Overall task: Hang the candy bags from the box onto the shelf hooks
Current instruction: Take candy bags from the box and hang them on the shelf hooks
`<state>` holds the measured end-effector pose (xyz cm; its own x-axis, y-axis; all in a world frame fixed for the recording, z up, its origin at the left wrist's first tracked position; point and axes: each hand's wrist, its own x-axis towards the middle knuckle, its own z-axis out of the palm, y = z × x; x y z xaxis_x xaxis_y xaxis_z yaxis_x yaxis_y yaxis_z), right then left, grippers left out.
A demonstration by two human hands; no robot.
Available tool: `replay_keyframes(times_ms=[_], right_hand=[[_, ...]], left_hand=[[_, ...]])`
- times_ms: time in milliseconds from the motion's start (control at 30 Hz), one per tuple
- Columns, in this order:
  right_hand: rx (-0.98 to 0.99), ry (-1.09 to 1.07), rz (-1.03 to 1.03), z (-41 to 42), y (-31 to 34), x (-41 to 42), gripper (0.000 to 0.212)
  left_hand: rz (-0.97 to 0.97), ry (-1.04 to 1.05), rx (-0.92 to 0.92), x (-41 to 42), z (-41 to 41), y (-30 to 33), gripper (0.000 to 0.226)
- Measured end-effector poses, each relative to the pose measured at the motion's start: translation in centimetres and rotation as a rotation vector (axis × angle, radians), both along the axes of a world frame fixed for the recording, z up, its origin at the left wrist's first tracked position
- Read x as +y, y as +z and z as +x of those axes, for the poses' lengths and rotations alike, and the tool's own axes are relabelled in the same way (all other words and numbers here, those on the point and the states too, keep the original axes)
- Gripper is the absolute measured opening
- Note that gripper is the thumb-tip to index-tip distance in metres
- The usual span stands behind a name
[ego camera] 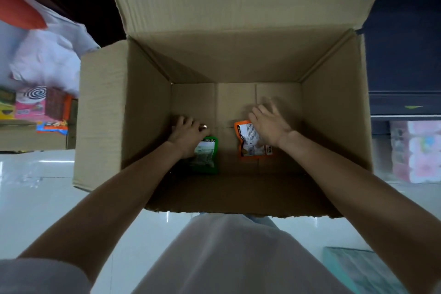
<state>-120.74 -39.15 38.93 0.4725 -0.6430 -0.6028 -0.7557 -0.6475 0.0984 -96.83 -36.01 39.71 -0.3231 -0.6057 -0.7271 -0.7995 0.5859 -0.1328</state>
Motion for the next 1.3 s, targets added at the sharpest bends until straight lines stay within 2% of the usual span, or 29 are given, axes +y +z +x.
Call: replay_keyframes(times_ms=[100,167,267,400,500,567,700,833,933,1000,1067,1100,1200,1233,1300], right_hand=[[-0.075,-0.264,-0.043,0.1,1.1,-0.6,0.064],[-0.12,-0.462,-0.137,-0.1,2.8,-1.3,0.049],[-0.256,-0.677,-0.227,-0.8,6.4,-2.1,0.042],[-0.642,-0.896,-0.361,-3.0,12.2,-0.7,0.032],[-1.057,-1.119,-0.362,-5.0,16.1,1.8,0.027],[-1.269,-1.24,-0.339,-5.8,18.3,3.4,0.022],[-1.542,-1.346,-0.273,-5.7,20.9,5.2,0.019],[-1.668,-1.361,-0.296,-4.3,21.6,5.9,0.034],[-1.711,-1.344,-0.378,-3.5,21.6,6.9,0.048],[-1.665,-1.303,-0.481,-3.3,22.0,7.7,0.034],[-1.634,-1.314,-0.496,-3.5,22.9,8.6,0.017],[-1.663,-1.328,-0.44,-3.9,23.3,9.1,0.018],[-1.875,-1.271,-0.106,-5.4,24.7,10.9,0.035],[-1.875,-1.215,-0.1,-5.9,25.0,11.3,0.04],[-1.762,-1.201,-0.313,-6.7,25.5,11.7,0.031]], left_hand=[[-0.064,-0.041,0.028,-1.3,-0.9,0.9,0.076],[-0.141,0.079,0.111,-2.7,-1.6,2.2,0.068],[-0.324,0.374,0.386,-4.8,-1.8,4.5,0.049],[-0.366,0.754,0.755,-5.7,-1.7,7.1,0.06],[-0.357,0.981,1.09,-4.7,-2.1,9.9,0.055],[-0.346,1.083,1.242,-3.8,-2.7,12.1,0.053],[-0.312,1.097,1.538,-2.7,-4.8,16.1,0.063],[-0.179,1.059,1.716,-2.5,-6.9,18.5,0.056],[-0.101,1.029,1.745,-2.8,-7.9,19.2,0.061],[-0.091,1.021,1.751,-2.8,-8.5,19.5,0.07],[-0.095,0.981,1.743,-2.7,-9.0,19.9,0.079],[-0.108,0.945,1.739,-2.7,-9.3,20.1,0.081],[-0.152,0.811,1.74,-3.0,-10.1,20.8,0.085],[-0.155,0.763,1.733,-3.1,-10.5,21.1,0.085],[-0.151,0.666,1.697,-2.9,-11.4,21.6,0.084]])
